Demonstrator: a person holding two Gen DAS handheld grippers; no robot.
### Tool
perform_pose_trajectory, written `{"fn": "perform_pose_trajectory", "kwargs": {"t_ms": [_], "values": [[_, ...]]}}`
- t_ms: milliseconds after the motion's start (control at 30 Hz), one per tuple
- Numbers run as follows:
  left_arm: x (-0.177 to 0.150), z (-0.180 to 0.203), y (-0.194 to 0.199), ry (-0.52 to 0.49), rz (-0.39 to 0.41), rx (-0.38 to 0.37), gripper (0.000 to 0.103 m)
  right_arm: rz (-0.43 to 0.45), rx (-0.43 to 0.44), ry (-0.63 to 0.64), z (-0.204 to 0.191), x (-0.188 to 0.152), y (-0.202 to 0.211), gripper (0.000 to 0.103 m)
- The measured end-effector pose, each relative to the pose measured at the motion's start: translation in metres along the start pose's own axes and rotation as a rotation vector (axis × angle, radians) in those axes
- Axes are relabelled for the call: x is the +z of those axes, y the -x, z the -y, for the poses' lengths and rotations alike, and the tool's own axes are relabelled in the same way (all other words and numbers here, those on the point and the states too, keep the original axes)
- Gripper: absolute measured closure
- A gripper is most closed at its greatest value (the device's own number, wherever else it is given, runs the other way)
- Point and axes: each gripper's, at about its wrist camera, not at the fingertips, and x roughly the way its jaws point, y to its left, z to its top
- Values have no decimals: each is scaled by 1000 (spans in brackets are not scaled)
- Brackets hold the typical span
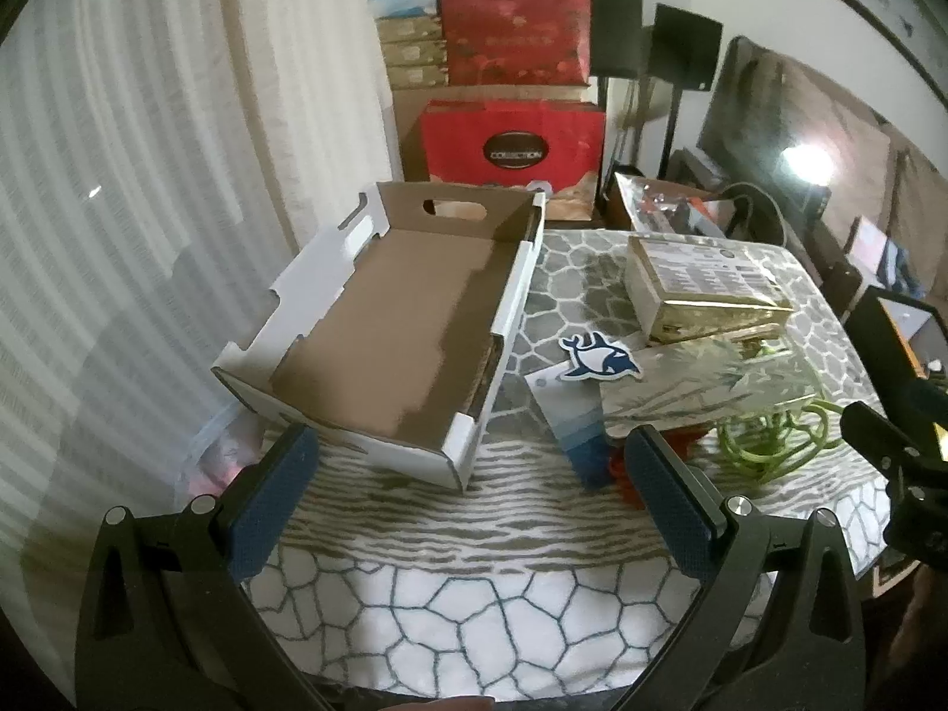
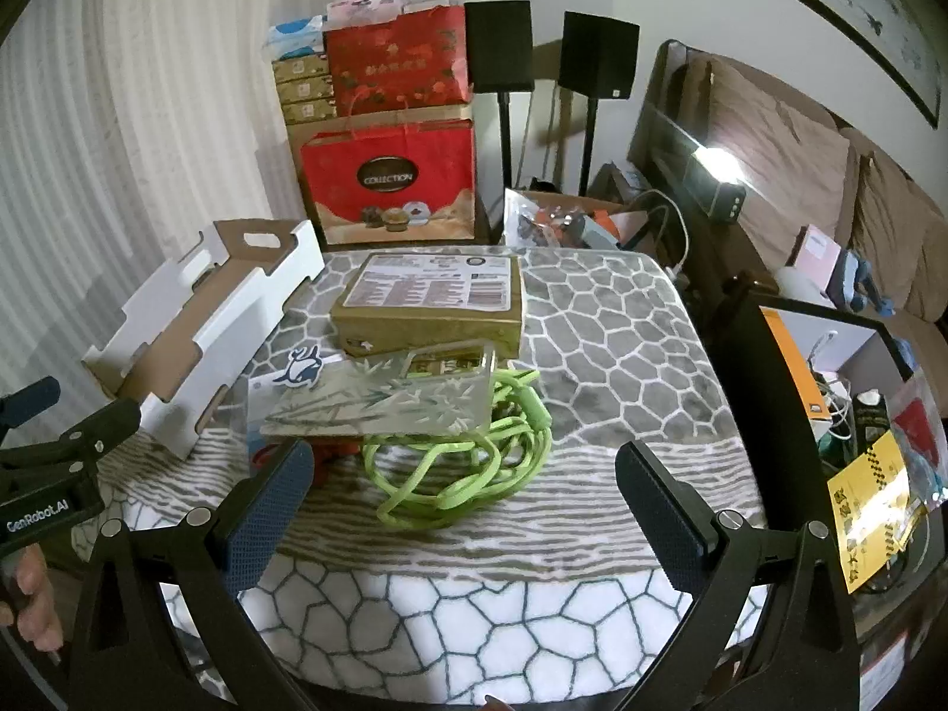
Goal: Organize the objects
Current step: 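Move the left tool toward the cardboard tray's side wall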
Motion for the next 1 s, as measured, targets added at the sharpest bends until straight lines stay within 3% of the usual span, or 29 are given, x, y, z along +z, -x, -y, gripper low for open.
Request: {"fn": "perform_pose_trajectory", "kwargs": {"t_ms": [333, 533, 700, 867, 1000], "values": [[11, -21, -6, 16, 12, 37, 0, 0, 11, 28, -15, 11, -8, 0], [28, -53, -24, 34, 8, 72, 0, -8, 31, 39, -23, 17, -14, 0], [45, -92, -47, 55, 6, 149, 0, -24, 76, 51, -35, 31, -26, 0], [55, -136, -73, 134, -18, 124, 0, -49, 136, 56, -51, 47, -42, 0], [60, -157, -92, 141, -35, 118, 0, -63, 177, 59, -67, 58, -55, 0]]}}
